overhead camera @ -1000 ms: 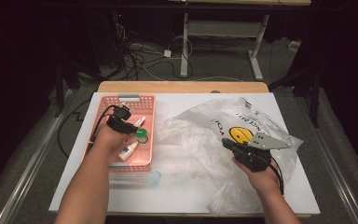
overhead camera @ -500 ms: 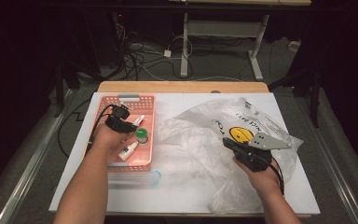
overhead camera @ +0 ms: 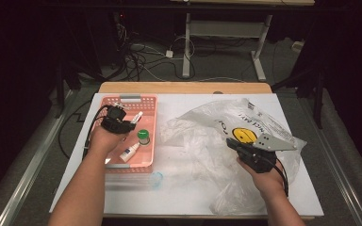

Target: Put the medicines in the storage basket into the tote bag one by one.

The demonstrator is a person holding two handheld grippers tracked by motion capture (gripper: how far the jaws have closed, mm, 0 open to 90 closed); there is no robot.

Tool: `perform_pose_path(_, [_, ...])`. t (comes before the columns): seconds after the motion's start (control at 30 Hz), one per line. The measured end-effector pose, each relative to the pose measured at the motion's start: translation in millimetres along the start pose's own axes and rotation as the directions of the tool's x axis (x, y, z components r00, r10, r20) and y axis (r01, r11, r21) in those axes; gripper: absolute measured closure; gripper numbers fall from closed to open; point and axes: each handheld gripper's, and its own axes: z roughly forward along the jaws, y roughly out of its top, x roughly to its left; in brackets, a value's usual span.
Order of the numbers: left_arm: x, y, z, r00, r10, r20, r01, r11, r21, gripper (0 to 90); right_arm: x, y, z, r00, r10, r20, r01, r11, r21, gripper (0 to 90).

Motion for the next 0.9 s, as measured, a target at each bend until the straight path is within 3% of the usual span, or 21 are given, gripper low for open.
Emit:
perform_pose_path(0.4, [-13.4, -8.0, -29.1, 1.0000, -0.002, 0.001, 0.002, 0.9936, -0.113, 69.3, 1.9, 1.4, -1.2, 1.0000, -0.005, -0.003, 0.005, 1.000, -0.007, 90.0])
perform_pose_path(0.9, [-32.0, -30.7, -58.1, 0.9997, 0.009, 0.024, -0.003, 0.9680, -0.251, 69.3, 2.9, 1.5, -1.5, 0.9999, -0.009, -0.008, 0.009, 1.000, -0.008, 90.0])
